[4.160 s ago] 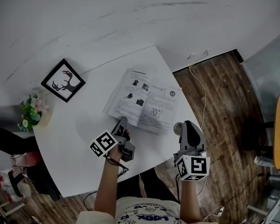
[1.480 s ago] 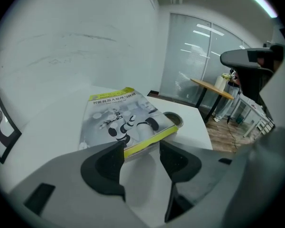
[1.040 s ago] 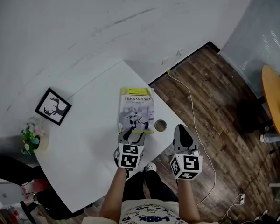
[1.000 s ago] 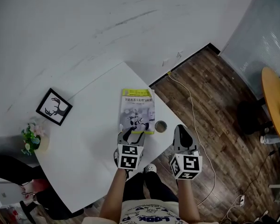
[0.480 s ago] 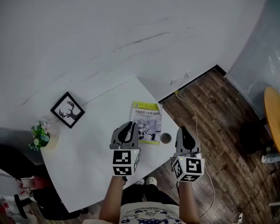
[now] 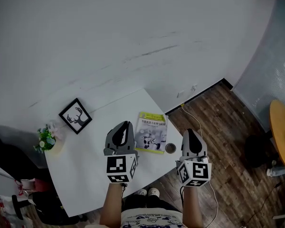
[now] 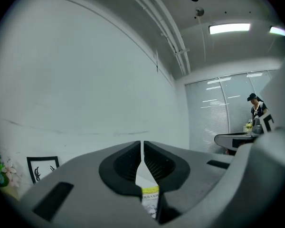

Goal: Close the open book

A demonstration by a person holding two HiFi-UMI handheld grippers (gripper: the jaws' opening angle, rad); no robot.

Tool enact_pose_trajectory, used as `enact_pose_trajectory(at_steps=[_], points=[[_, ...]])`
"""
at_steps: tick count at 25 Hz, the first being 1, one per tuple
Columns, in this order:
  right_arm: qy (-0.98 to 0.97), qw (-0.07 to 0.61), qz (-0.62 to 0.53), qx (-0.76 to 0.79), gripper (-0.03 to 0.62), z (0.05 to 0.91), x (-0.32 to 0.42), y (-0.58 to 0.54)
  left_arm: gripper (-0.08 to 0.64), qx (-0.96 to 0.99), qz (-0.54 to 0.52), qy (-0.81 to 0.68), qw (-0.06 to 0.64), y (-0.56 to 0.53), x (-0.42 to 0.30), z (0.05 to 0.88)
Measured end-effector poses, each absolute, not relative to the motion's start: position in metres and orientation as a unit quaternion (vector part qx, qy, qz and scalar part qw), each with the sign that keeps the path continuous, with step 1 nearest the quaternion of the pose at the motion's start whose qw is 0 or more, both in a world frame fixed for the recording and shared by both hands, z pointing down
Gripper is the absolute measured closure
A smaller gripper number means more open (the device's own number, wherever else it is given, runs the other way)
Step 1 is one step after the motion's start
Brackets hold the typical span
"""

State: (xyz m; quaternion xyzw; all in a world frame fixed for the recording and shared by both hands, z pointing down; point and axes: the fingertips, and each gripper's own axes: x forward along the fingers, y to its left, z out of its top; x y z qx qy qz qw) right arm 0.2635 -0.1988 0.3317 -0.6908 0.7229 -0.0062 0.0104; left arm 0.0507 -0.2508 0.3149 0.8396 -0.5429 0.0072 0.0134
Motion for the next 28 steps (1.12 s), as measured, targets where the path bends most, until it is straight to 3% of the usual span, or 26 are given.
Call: enact_pose_trajectory(at_steps=[28], points=[[0.729,0.018,0.025,-0.684,0.561,0.305,0.253,-0.201,0.528,0.822,-0.006,-0.569,-0.009,-0.245,0.029,0.289]])
